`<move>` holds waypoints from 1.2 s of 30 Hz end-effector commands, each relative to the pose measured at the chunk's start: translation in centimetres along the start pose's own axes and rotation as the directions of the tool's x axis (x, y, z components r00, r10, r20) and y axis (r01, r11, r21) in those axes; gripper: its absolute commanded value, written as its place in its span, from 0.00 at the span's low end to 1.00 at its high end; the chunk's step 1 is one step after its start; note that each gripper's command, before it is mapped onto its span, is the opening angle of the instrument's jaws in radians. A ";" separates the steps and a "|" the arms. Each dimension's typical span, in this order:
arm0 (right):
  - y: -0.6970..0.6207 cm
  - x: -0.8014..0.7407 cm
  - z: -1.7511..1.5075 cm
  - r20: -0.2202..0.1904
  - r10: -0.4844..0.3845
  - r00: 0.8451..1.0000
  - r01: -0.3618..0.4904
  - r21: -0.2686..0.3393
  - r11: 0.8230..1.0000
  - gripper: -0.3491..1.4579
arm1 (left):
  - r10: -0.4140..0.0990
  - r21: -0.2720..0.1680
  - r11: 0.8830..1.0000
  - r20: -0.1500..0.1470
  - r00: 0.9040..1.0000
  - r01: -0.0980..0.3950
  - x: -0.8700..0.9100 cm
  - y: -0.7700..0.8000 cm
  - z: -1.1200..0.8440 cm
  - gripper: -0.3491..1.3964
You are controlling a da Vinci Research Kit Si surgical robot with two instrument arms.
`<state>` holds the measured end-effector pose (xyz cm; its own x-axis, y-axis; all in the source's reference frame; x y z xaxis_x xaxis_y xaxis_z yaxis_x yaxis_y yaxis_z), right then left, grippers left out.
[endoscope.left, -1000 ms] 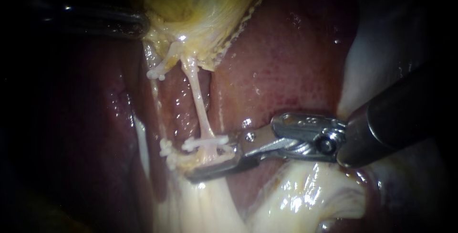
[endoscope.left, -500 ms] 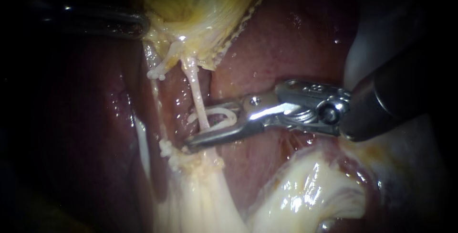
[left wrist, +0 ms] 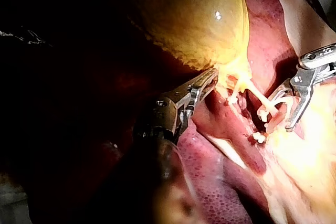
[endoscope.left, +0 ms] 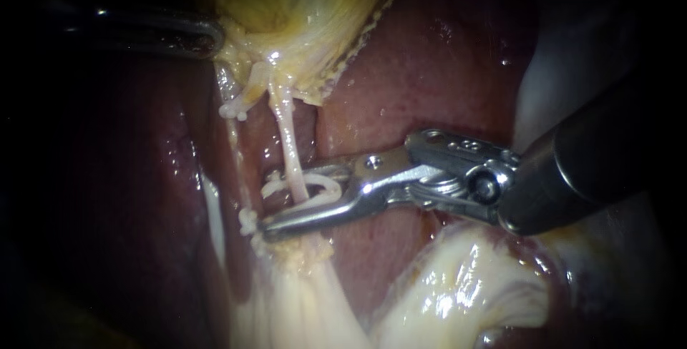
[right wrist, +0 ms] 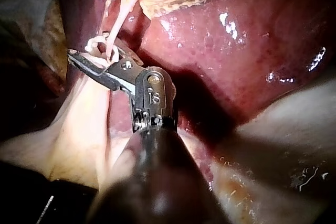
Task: Clipping second clip right tube
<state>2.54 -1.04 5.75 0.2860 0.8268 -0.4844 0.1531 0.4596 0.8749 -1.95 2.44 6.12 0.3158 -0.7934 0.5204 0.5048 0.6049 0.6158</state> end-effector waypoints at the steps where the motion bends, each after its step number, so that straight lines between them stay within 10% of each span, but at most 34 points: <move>1: -0.02 0.00 0.01 -0.003 0.008 1.000 -0.008 0.008 1.000 0.47 | 0.000 0.000 1.000 0.000 1.000 0.000 0.00 0.00 0.00 0.00; 13: 0.00 -0.01 -0.02 0.007 0.037 0.999 -0.037 0.033 0.999 0.33 | 0.000 0.000 1.000 0.000 1.000 0.000 0.00 0.00 0.00 0.00; 19: 0.03 -0.01 -0.02 0.040 0.072 0.997 -0.074 0.071 0.995 0.00 | 0.000 0.000 1.000 0.000 1.000 0.000 0.00 0.00 0.00 0.00; 36: 0.08 -0.02 0.00 0.069 0.074 0.995 -0.081 0.102 0.991 0.00 | 0.000 0.000 1.000 0.000 1.000 0.000 0.00 0.00 0.00 0.00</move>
<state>2.54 -1.01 5.83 0.3610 0.8342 -0.4168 0.2254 0.3556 0.9070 -1.95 2.44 6.12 0.3155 -0.7936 0.5203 0.5054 0.6046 0.6156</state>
